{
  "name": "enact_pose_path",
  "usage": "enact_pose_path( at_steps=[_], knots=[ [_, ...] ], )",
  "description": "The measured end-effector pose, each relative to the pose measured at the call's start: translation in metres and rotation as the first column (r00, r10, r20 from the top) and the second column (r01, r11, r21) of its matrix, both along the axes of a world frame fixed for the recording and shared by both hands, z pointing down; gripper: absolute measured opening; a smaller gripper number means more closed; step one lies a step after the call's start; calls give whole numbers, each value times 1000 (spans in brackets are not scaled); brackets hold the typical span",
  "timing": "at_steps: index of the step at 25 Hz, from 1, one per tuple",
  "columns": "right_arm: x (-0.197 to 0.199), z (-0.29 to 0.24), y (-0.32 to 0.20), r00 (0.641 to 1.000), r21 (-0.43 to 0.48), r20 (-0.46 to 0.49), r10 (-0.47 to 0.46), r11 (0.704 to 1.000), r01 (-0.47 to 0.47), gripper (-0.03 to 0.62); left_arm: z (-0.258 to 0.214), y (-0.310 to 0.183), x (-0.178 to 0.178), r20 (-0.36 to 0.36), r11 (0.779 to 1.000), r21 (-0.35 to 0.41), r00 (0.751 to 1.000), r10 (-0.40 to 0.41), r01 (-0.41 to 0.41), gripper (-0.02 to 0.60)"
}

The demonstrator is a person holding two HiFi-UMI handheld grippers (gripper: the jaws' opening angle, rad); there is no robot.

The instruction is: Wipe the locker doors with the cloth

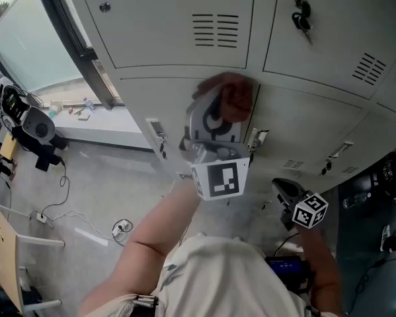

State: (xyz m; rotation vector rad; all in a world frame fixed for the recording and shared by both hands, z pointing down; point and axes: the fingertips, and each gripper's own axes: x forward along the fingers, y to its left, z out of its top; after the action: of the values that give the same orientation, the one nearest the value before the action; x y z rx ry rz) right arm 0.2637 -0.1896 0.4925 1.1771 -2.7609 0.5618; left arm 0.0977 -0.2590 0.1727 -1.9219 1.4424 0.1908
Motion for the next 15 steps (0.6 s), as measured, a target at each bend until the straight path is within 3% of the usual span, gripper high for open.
enact_pose_path(
  at_steps=[4,8,12,13,15],
  knots=[
    [5,7,2,999,-18,-4,-33,999,33,18,61,-2,11,-5,993,-108,999,37,-37,69],
    [4,9,6,996,-18,-15,-93,996,93,18,120,-2,20,-1,970,-241,999,32,-31,71],
    [5,-8,8,987,52,31,-158,986,156,18,147,18,15,-2,955,-289,997,72,-69,71],
    [0,-13,11,981,79,58,-183,981,178,18,161,26,10,-20,941,-329,997,76,-78,71],
    [-8,-20,15,966,127,108,-236,967,222,18,199,42,-1,-74,882,-466,996,47,-77,71]
  ],
)
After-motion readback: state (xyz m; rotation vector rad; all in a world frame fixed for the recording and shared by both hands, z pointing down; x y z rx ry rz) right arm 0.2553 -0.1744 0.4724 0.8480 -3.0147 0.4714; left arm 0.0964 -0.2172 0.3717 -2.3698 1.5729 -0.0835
